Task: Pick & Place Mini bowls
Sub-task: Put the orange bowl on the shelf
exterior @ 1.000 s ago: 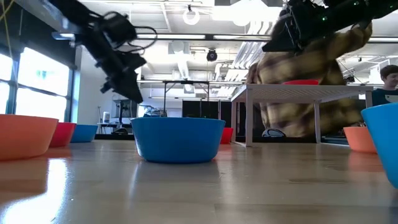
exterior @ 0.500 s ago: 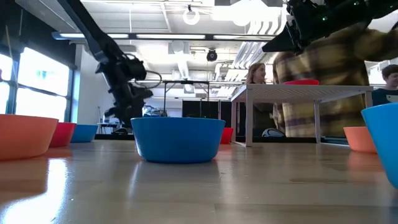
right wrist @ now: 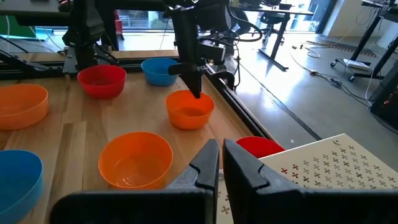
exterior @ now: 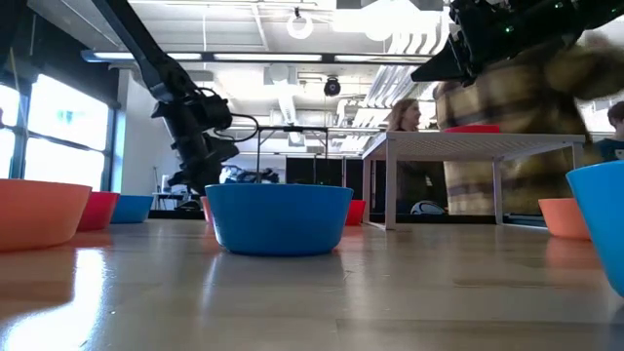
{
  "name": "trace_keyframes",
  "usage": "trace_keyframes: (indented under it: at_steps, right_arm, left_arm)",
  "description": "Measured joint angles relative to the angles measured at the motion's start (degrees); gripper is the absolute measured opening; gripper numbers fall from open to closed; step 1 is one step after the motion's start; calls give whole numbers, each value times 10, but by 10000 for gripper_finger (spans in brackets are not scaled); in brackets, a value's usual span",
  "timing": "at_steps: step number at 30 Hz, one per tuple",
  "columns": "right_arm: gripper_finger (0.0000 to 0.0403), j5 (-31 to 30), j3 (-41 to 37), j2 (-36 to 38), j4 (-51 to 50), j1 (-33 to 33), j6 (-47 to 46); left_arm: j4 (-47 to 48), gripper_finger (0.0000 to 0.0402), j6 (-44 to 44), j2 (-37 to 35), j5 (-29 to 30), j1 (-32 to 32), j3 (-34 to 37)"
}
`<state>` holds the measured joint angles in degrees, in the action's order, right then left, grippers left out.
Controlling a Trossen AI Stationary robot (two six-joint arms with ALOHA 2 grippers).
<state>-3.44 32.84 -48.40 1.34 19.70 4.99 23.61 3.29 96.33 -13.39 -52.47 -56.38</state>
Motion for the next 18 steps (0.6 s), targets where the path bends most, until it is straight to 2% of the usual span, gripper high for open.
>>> trace_keyframes:
  at_steps: [4, 10, 15, 18]
  right_arm:
    - [12, 0, 0, 0, 0, 0, 0]
    - [12, 0, 0, 0, -1, 0, -17]
    - [12, -3, 0, 0, -14, -7, -35]
    - [12, -23, 0, 0, -23, -25, -38]
  left_arm:
    - [2, 4, -1, -10, 5, 4, 0]
    - [7, 3, 0, -78, 9, 12, 0]
    - [20, 2, 17, -150, 16, 54, 0]
    - [32, 2, 32, -176, 53, 102, 0]
